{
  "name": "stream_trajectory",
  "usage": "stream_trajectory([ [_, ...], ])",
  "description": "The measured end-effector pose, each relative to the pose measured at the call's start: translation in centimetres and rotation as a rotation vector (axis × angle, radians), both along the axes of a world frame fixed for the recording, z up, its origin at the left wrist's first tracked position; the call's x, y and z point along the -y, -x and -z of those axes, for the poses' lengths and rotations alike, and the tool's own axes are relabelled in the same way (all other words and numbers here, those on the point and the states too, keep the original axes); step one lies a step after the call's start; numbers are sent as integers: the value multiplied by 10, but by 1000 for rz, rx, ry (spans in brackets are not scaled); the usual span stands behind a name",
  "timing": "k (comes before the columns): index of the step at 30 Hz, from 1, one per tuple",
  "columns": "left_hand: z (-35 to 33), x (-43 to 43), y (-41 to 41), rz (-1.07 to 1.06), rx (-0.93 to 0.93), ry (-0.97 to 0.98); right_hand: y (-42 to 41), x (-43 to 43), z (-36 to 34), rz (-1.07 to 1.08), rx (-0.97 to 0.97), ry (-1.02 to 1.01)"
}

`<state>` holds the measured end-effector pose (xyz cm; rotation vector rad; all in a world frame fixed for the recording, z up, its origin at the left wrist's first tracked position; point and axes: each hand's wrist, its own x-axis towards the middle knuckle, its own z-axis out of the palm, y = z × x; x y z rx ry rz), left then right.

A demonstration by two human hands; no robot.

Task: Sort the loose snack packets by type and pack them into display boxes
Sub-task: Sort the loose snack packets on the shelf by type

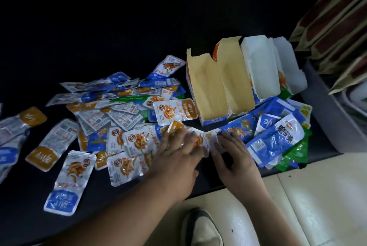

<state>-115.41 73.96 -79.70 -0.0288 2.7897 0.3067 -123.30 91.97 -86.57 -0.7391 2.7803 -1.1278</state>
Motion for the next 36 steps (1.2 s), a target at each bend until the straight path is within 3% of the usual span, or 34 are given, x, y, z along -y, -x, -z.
stream_trajectory([
  [4,14,9,-4,-26,110,52,-10,-2,-24,14,-130,-22],
  [6,14,12,-5,-43,117,49,-14,-3,-31,119,-209,-177],
  [8,14,11,-4,-66,123,48,-15,-5,-26,222,-109,-421],
  [10,14,10,-3,-71,127,48,-14,-5,-12,241,27,-519],
  [18,20,33,-20,-34,-17,8,-3,-13,0,288,-43,-434],
  [23,27,62,-38,-13,-92,-15,14,-19,-5,355,9,-379],
  [29,37,63,-45,13,-187,-46,0,2,-6,334,-99,-252],
  [33,32,61,-48,-9,-230,-127,-15,19,-15,146,-222,-96],
  [36,25,68,-51,-36,-306,-148,-27,48,-30,-33,-68,26],
])
